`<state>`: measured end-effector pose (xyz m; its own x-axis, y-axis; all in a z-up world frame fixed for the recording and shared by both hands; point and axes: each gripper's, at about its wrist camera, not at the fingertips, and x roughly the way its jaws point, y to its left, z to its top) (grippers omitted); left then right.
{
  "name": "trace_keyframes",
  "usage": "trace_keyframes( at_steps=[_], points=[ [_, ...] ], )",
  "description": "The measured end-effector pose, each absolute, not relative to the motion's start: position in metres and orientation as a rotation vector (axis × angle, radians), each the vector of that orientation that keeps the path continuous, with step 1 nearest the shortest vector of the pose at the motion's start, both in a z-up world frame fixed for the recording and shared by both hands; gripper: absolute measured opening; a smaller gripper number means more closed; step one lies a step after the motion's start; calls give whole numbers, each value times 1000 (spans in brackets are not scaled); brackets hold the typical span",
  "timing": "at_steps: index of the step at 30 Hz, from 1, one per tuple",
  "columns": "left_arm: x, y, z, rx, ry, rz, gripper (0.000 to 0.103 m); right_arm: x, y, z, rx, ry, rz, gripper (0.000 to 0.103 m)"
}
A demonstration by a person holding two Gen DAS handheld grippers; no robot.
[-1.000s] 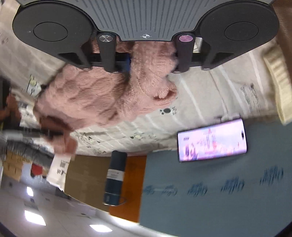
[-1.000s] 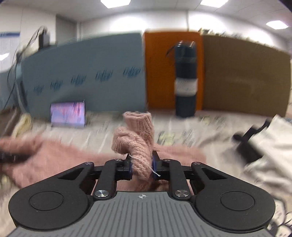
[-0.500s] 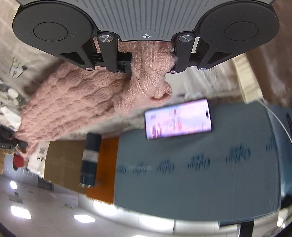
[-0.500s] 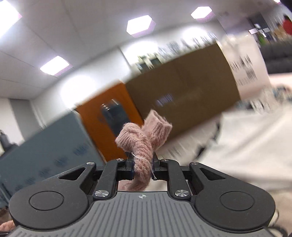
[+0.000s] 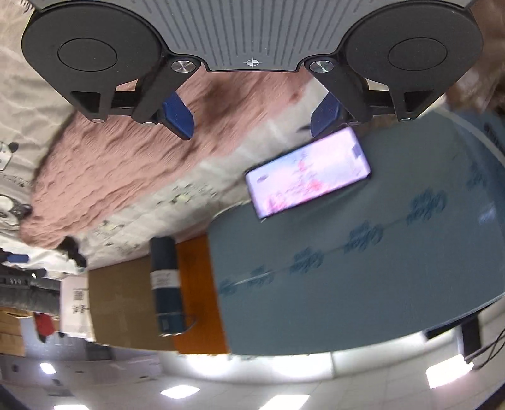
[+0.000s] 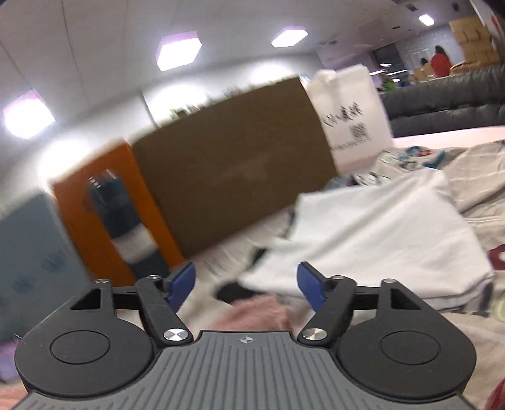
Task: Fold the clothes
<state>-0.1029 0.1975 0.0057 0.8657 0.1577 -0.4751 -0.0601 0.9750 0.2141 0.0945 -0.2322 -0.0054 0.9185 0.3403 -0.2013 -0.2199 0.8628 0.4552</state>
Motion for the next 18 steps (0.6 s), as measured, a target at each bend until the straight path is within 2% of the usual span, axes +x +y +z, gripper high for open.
trace_keyframes(
  at_steps=[2,4,5,6,7,11,18],
  points=[
    [-95,194,3,195,543,77,85,94,-238,-6,493,287,419,87],
    [-88,191,-4,194,580,54,84,99,-236,-11,523,353,527,87],
    [-87,191,-7,197,591,50,70,102,-235,-14,537,386,581,87],
    [-88,190,-10,202,588,49,50,105,-233,-16,548,416,631,87],
    [-91,190,-11,204,571,44,11,104,-230,-17,538,424,650,87],
    [-118,179,-5,226,462,33,12,98,-215,-14,512,450,733,87],
    [-180,130,4,381,296,0,12,77,-167,-7,546,615,894,87]
  ],
)
